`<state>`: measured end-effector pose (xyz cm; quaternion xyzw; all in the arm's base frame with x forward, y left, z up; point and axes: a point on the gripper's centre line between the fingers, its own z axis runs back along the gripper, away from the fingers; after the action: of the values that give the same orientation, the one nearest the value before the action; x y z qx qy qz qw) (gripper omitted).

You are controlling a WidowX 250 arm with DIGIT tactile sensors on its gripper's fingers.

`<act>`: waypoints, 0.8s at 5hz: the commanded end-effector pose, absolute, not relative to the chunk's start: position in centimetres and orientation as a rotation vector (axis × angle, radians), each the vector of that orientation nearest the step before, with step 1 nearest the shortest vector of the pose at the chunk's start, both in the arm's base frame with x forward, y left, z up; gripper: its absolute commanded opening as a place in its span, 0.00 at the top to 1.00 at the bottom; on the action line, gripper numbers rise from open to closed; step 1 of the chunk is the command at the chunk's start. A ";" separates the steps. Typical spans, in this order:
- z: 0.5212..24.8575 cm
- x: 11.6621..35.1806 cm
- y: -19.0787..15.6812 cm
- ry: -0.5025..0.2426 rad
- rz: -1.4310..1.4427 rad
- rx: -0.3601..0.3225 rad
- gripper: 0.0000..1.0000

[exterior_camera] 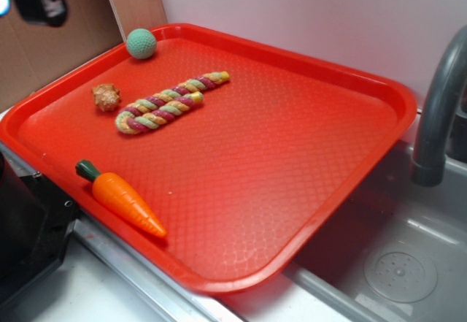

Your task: Grab the shell.

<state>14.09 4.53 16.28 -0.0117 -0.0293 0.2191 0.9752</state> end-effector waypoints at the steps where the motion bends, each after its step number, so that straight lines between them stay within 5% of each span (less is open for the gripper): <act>1: 12.8 18.3 8.1 -0.219 0.777 0.020 0.00; 3: 9.2 20.1 10.3 -0.235 1.051 0.065 0.00; 4: 7.3 19.7 11.8 -0.223 1.036 0.016 0.00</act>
<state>20.07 10.94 6.59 0.0075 -0.0907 0.4906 0.8666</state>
